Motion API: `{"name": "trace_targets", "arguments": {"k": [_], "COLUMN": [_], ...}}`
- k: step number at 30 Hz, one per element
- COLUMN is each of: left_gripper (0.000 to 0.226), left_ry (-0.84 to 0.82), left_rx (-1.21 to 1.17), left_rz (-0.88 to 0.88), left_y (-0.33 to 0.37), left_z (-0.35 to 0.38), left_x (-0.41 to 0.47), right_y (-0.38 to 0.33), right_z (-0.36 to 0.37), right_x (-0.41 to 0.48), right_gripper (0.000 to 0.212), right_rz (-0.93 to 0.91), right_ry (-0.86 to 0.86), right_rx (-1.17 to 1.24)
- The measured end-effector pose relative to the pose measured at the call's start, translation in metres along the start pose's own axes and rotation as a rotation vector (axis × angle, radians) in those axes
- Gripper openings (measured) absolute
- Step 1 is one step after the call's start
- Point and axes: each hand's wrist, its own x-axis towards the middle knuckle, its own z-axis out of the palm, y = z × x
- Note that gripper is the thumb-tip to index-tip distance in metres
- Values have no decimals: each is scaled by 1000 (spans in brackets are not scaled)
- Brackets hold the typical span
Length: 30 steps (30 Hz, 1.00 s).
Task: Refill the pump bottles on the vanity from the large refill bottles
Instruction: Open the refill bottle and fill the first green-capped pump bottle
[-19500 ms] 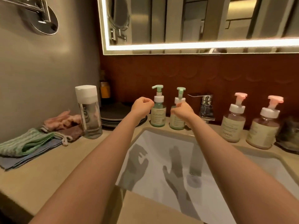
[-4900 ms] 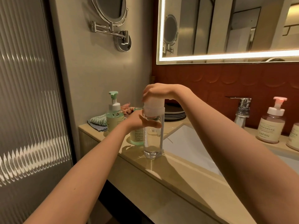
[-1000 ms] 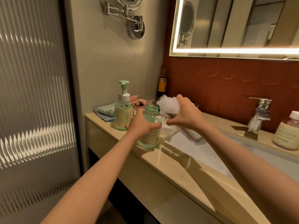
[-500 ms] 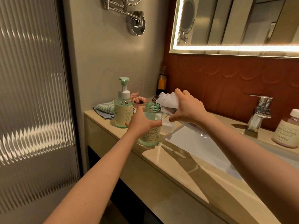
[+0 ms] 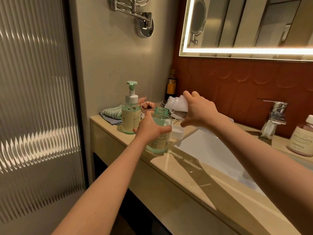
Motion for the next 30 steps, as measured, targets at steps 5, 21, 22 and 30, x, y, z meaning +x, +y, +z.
{"name": "trace_targets", "arguments": {"k": [5, 21, 22, 30], "left_gripper": [84, 80, 80, 80], "left_ry": [2, 19, 18, 23], "left_rx": [14, 9, 4, -4], "left_rz": [-7, -7, -4, 0], "left_y": [0, 0, 0, -2], "left_z": [1, 1, 1, 3], "left_x": [2, 1, 1, 3], "right_y": [-2, -4, -4, -4], "right_z": [-5, -10, -11, -11], "right_x": [1, 3, 3, 6], "right_gripper": [90, 94, 95, 98], "right_rz": [-7, -28, -32, -44], "right_ry": [-17, -47, -50, -48], "right_rx": [-78, -133, -139, -171]}}
